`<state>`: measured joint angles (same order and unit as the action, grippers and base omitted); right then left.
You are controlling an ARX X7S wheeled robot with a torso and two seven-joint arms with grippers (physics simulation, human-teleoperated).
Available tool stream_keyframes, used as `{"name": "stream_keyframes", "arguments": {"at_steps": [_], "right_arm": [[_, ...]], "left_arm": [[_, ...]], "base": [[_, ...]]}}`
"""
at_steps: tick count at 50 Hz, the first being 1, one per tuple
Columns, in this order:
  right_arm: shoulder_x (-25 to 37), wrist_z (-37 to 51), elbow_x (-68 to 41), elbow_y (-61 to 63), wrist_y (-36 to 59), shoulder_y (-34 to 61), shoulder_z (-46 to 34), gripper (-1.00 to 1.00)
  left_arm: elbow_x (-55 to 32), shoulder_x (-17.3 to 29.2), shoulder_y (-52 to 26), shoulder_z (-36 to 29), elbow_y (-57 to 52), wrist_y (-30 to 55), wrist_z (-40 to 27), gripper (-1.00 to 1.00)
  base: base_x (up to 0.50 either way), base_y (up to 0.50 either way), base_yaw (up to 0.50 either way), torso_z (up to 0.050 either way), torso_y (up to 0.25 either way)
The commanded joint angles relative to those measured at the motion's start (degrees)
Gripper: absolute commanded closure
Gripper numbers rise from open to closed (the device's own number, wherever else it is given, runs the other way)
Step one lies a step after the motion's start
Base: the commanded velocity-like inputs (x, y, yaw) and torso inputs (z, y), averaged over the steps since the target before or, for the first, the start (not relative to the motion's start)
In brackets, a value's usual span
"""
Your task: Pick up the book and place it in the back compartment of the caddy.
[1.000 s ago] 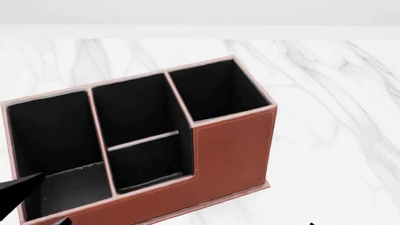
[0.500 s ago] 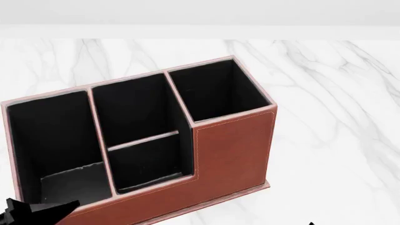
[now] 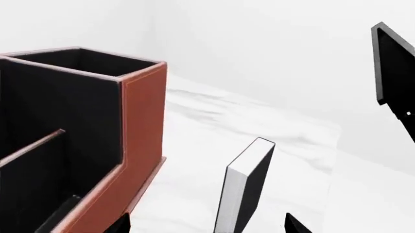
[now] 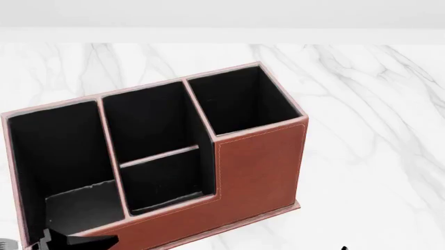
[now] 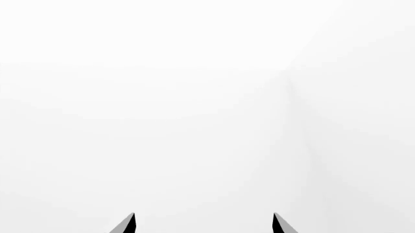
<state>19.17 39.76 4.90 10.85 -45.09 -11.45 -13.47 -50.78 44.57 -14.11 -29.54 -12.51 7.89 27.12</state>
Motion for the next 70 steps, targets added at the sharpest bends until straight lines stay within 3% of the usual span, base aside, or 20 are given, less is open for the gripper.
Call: {"name": "stream_keyframes", "arguments": {"at_steps": [1,70], "right_arm": [[0.1,0.2,0.2,0.0,0.0,0.0,-0.2,-1.0],[0.9,1.0,0.4,-0.2,0.0,0.3,-1.3,-1.0]], "left_arm": [[1.9,-2.2,-2.2,-2.4,1.0,1.9,0.2,-1.0],[11.9,-17.3,-14.4,-11.9,16.7,7.0,0.6,-1.0]], "base": [[0.0,0.0,0.0,0.0,0.0],[0.0,0.0,0.0,0.0,0.0]]}}
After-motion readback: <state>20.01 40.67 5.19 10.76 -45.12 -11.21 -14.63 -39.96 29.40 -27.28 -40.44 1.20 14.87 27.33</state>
